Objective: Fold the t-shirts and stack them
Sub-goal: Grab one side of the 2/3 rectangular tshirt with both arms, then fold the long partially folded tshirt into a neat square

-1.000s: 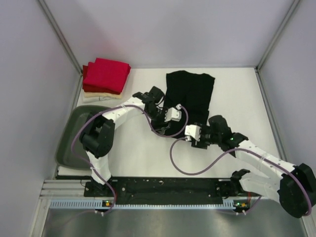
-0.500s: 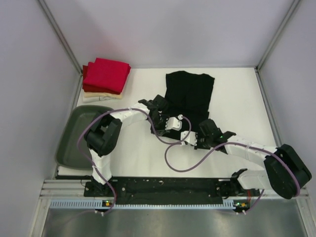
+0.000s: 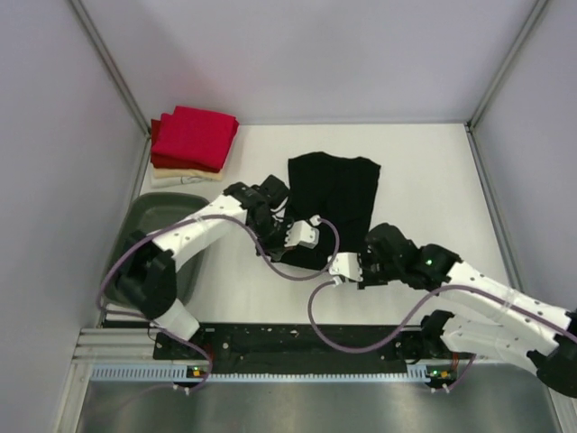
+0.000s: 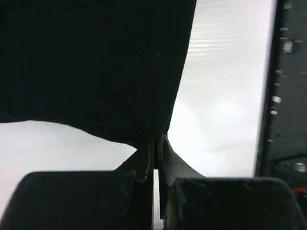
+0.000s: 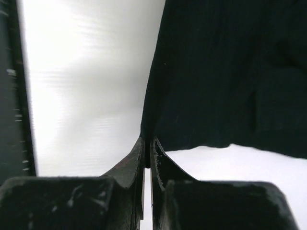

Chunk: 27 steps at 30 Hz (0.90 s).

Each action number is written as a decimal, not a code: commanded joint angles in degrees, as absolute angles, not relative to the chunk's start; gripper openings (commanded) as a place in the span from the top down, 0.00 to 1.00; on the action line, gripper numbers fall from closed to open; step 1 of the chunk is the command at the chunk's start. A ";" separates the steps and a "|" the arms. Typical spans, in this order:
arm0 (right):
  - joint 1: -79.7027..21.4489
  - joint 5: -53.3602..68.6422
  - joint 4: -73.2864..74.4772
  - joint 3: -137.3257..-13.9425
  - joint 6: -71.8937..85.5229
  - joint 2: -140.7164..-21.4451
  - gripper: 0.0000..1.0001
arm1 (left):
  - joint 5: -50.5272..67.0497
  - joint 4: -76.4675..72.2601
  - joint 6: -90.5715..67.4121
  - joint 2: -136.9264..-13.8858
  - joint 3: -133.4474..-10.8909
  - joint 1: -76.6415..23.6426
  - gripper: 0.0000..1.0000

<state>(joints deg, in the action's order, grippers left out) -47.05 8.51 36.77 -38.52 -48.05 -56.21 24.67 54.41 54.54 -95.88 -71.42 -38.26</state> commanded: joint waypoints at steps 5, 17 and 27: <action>-55.20 16.60 61.07 -54.74 -34.20 -46.68 1.00 | 32.69 81.19 53.18 -79.73 -76.10 -38.32 1.00; -33.24 18.70 49.60 -57.75 -34.54 -51.40 1.00 | 22.15 68.91 39.20 -90.07 -93.32 -33.23 1.00; -14.86 23.29 30.86 -55.19 -32.52 -67.57 1.00 | 18.29 63.63 34.46 -112.92 -114.77 -28.21 1.00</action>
